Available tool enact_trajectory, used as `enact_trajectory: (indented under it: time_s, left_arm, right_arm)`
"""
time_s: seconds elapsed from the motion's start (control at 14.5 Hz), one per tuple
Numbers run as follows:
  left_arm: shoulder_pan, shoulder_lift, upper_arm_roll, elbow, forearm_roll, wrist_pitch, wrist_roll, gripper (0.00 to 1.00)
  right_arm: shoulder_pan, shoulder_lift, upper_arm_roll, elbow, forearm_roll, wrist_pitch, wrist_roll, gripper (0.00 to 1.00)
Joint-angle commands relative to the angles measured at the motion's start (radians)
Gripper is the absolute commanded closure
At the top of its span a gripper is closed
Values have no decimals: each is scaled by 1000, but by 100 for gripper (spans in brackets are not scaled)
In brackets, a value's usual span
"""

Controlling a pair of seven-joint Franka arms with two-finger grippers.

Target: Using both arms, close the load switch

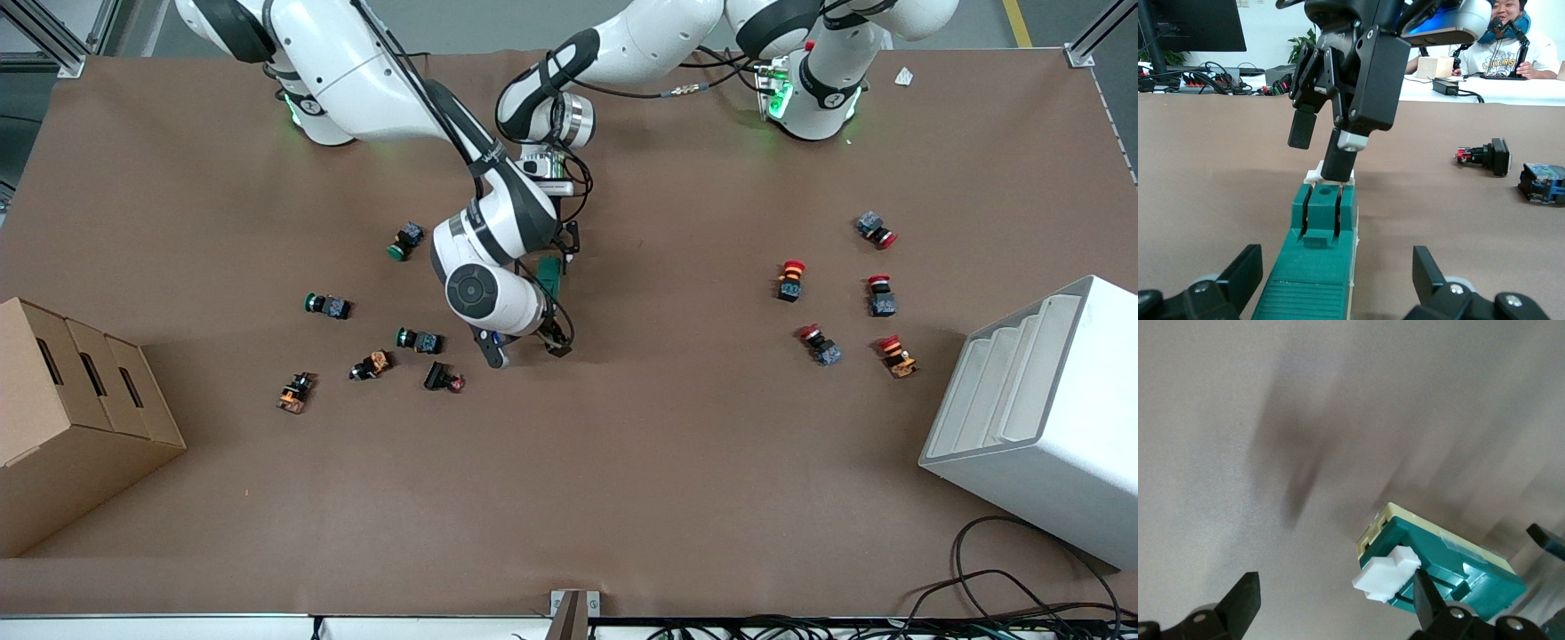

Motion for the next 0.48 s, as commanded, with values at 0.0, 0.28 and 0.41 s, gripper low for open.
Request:
enact_trajectory:
  time_s: [0.0,0.28,0.41]
  left_arm:
    - [3,-11,-6,-4,5,1,-15,1]
    - [-5,-11,-8,-5,-18,0,-22,1]
    - [-9,-9,-8,-5,-24,-2,-23,1]
  right_arm:
    - [-30,20,6,68,69,1,-7,1]
    - [-44,21,4,80,94,-20,-13,0]
    - [-33,23,2,83,85,-20,-21,0]
